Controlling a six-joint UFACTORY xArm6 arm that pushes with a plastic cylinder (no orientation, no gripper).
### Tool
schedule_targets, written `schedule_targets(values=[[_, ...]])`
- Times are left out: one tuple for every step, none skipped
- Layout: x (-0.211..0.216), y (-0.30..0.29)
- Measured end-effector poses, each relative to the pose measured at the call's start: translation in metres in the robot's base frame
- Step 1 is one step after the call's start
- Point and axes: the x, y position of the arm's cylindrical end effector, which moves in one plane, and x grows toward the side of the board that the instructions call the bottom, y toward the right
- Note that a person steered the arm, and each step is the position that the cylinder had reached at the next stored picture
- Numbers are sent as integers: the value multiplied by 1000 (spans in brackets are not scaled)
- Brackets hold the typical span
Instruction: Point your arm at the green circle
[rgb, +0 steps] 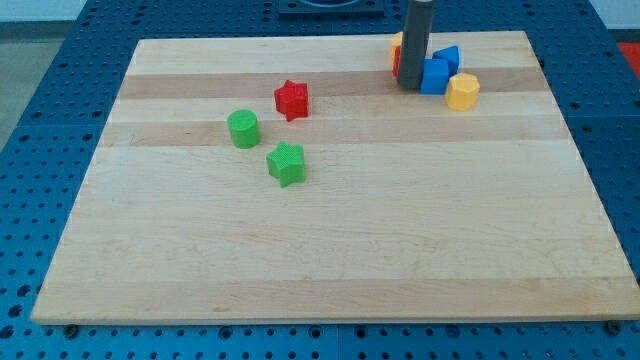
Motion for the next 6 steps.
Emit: schedule_targets(values=[[0, 0], [5, -20], [22, -54], [44, -84], [77, -115], [102, -143]])
